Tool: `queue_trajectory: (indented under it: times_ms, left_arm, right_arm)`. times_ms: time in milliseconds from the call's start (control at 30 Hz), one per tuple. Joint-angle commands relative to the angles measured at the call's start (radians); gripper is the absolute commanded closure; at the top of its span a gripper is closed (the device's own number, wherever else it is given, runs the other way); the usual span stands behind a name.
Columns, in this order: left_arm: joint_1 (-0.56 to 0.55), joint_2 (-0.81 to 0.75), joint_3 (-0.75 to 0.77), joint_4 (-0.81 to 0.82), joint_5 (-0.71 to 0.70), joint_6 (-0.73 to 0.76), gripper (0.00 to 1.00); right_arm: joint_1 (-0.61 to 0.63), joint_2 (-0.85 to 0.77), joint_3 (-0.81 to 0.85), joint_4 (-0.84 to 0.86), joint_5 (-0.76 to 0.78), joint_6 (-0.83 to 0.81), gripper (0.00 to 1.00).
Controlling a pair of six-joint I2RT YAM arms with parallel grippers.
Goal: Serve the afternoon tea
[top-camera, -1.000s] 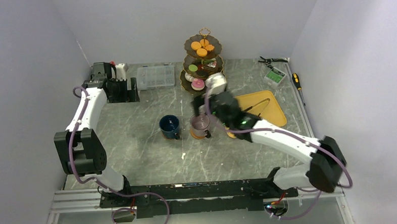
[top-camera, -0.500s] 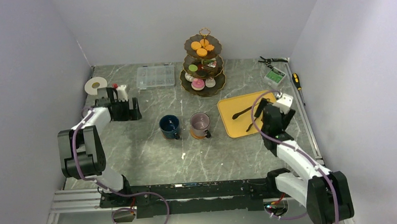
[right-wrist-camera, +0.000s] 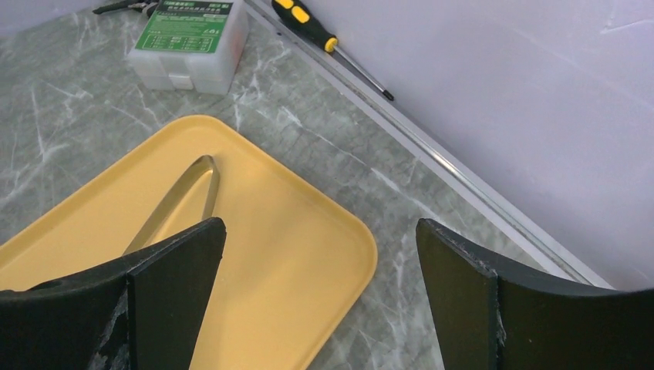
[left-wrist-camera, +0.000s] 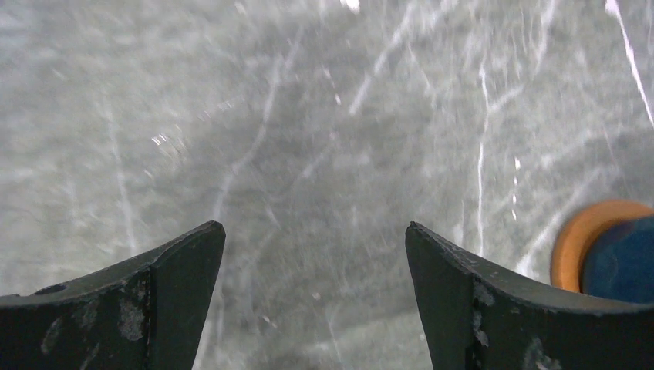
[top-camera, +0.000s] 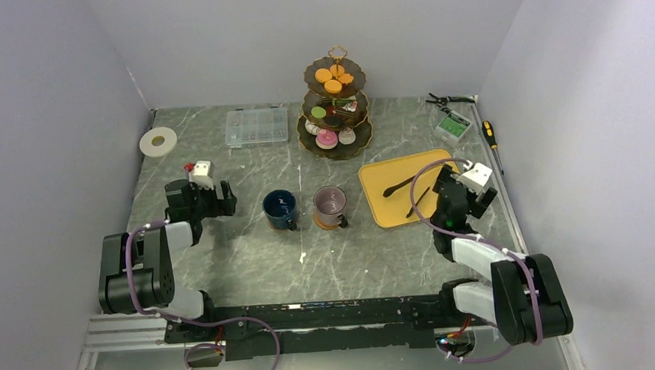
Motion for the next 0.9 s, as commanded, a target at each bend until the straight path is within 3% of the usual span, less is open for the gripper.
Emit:
queue_trajectory:
  times_ms: [0,200,267,400,567,633,700,867]
  left_arm:
    - [0.0,-0.002,-0.015,0.273,-0.065,-0.022,0.06]
    - [-0.013,-0.004,-0.012,0.291,-0.131,-0.043,0.06]
    - [-0.012,0.034,-0.039,0.402,-0.157,-0.049,0.06]
    - [-0.016,0.082,-0.048,0.45,-0.161,-0.039,0.06]
    - [-0.016,0.182,-0.118,0.677,-0.161,-0.039,0.06]
    - [-0.015,0.156,-0.087,0.574,-0.16,-0.039,0.06]
    - [-0.015,0.177,-0.082,0.595,-0.162,-0.039,0.06]
    - [-0.015,0.184,-0.025,0.481,-0.197,-0.053,0.06]
  right_arm:
    - [-0.006,0.047,-0.04,0.203,-0.064,-0.018,0.0]
    - [-0.008,0.133,-0.031,0.286,-0.143,-0.046,0.0]
    - [-0.015,0.171,-0.03,0.33,-0.179,-0.042,0.0]
    - [-0.019,0.263,-0.026,0.423,-0.216,-0.051,0.0]
    - [-0.034,0.302,0.001,0.409,-0.349,-0.09,0.0]
    - [-0.05,0.312,-0.016,0.422,-0.389,-0.08,0.0]
    - [-0.052,0.356,-0.047,0.549,-0.378,-0.107,0.01]
    - [-0.057,0.35,-0.017,0.469,-0.375,-0.076,0.0]
